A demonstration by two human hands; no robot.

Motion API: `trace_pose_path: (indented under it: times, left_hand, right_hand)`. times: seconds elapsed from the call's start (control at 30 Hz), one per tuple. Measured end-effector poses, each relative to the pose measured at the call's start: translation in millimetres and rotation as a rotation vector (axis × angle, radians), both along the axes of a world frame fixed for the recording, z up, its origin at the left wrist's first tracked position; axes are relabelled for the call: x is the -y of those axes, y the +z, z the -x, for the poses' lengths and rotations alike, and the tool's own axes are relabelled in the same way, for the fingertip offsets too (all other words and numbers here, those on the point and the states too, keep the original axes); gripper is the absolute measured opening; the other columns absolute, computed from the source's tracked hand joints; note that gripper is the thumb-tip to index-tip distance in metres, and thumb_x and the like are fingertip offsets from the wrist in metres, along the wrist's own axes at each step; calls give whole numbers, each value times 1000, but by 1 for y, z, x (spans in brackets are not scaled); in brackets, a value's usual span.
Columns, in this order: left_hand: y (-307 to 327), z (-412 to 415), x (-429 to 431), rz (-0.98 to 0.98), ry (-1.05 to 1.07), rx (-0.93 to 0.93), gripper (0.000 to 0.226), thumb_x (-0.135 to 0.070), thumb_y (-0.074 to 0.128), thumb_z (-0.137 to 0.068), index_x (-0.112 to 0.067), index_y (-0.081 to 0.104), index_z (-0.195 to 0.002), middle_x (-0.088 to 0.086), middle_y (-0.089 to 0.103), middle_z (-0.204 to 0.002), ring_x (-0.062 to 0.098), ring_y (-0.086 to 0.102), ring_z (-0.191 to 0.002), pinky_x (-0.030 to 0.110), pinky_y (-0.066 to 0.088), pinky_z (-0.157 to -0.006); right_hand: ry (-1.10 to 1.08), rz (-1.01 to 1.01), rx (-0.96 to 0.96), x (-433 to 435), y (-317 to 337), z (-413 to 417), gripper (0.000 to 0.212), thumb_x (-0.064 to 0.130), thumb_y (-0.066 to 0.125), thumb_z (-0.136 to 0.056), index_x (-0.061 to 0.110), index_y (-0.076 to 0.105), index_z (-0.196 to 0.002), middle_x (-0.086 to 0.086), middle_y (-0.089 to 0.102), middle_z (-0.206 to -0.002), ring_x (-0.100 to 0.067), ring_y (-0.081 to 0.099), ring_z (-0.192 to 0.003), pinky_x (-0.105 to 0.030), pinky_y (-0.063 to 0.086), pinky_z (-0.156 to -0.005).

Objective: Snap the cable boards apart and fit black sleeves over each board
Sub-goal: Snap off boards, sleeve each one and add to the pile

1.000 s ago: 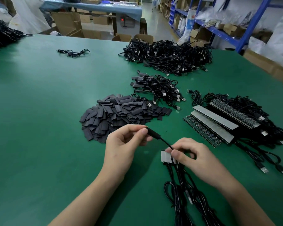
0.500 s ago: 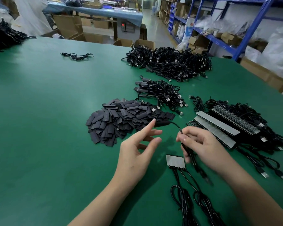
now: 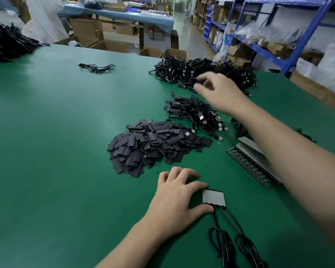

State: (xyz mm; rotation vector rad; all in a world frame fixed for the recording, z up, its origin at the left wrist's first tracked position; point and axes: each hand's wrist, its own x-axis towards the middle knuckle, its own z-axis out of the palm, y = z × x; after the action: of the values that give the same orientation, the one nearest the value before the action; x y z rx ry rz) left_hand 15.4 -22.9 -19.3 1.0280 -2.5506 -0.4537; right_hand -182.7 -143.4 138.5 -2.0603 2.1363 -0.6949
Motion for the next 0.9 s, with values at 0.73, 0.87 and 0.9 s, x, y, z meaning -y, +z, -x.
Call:
trace_pose_path:
  times: [0.73,0.87,0.9]
  left_hand:
    - [16,-1,-2,-776,-15,-767,22,-28,65,-96,-6,63,-97,-2,72,-74,13,70,-66,17,50,-67]
    - [13,-1,-4,-692,-35,-704,25,-28,58,-105,-11,59,-86,2,69,-71,19,68,-64,25,50,-65]
    - [12,0,-5,-670,-41,-695,25,-30,56,-105,-14,59,-86,2,68,-71,20,67,-64,28,51,-65]
  right_hand:
    - [138,-143,969,-184,-130,-12,9,21,72,-97,13,72,-92,-8,76,-81,-17,67,-67,-22,51,-60]
    - [145,-171,960,-186,-131,-15,25,44,68,-88,20,72,-93,-13,75,-82,-15,66,-68,-34,54,-66]
    - [156,-178,956,-186,-131,-15,28,47,68,-88,20,72,-94,-13,74,-81,-16,65,-67,-39,53,-67]
